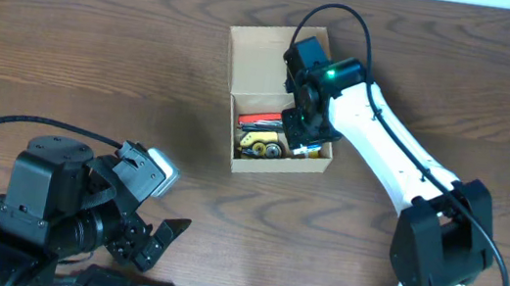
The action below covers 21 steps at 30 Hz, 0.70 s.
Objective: Pack container
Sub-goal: 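Carry the staples box over the box, then lower the staples box into the box's front right and release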
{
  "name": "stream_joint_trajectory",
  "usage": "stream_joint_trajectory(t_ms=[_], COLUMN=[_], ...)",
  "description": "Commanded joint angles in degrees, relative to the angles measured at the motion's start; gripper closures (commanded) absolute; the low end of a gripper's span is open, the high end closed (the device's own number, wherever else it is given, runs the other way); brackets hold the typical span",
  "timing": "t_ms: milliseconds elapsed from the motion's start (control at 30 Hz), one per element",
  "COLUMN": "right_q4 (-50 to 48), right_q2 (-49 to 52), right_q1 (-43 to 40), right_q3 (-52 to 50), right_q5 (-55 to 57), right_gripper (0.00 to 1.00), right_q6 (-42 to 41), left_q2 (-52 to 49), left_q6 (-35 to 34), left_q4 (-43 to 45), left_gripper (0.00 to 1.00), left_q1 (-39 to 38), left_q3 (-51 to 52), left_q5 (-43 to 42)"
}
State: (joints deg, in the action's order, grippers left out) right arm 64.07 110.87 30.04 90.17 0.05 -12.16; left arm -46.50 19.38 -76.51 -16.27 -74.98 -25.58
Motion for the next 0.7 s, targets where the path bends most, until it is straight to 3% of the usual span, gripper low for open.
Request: stream_joint_trajectory(t_ms=[0,667], right_q4=[-1.79,-6.05], right_q2=[-0.07,-0.07], right_q1=[0.26,0.37], right_q3=[-1.60,-2.71], right_q5=[2.16,4.26], right_gripper=[0.73,0.75], right_q6=[-2.40,-2.84], left_q2=[0.07,0.07], left_q6=[0.35,0.35], left_q4=[-0.17,-0.17], left_gripper=[0.05,0.05], left_q1=[0.13,0.13], left_q3=[-0.94,-0.94], left_q5=[-0.85,-0.85])
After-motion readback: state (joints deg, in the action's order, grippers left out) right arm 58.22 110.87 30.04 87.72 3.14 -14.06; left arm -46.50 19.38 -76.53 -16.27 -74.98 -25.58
